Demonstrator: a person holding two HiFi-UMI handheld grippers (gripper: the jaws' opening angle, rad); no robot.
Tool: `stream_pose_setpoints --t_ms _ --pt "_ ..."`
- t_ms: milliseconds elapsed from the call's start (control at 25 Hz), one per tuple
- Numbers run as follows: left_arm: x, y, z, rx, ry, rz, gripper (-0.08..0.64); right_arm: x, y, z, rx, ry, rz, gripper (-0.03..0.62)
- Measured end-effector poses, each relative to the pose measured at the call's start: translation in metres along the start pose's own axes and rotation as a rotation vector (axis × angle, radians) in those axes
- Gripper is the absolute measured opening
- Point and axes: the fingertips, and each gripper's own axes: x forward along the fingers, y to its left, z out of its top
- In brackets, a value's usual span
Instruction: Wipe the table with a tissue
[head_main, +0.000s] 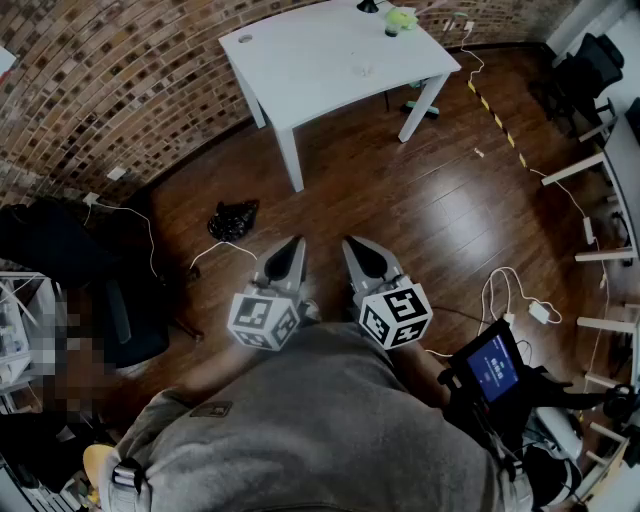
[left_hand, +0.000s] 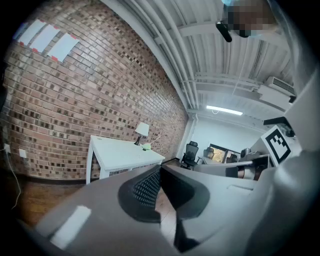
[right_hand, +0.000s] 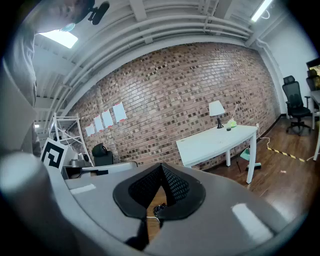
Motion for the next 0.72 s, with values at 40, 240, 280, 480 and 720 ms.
stream_pose_setpoints --t_ms 40,240,280,480,720 --pt "0.006 0.0 0.001 -0.003 0.001 0.001 0.002 0.003 -0.005 0.002 0.0 -0.002 0.0 0.011" --pt "0.049 -0.002 0.009 0.001 0.001 0.009 0.002 0.019 -0.045 0.02 0.01 -0.02 -0.004 0.011" --pt "0.06 -0.002 0.011 0.01 -0.002 0.013 0.002 0.023 -0.055 0.026 0.01 -0.025 -0.002 0.011" --pt "0.127 -0.02 0.028 0.03 -0.012 0.023 0.002 0.035 -0.113 0.061 0.01 -0.042 0.017 0.011" --pt "0.195 -0.04 0.041 0.04 -0.029 0.048 0.002 0.046 -0.178 0.092 0.002 -0.042 0.04 0.011"
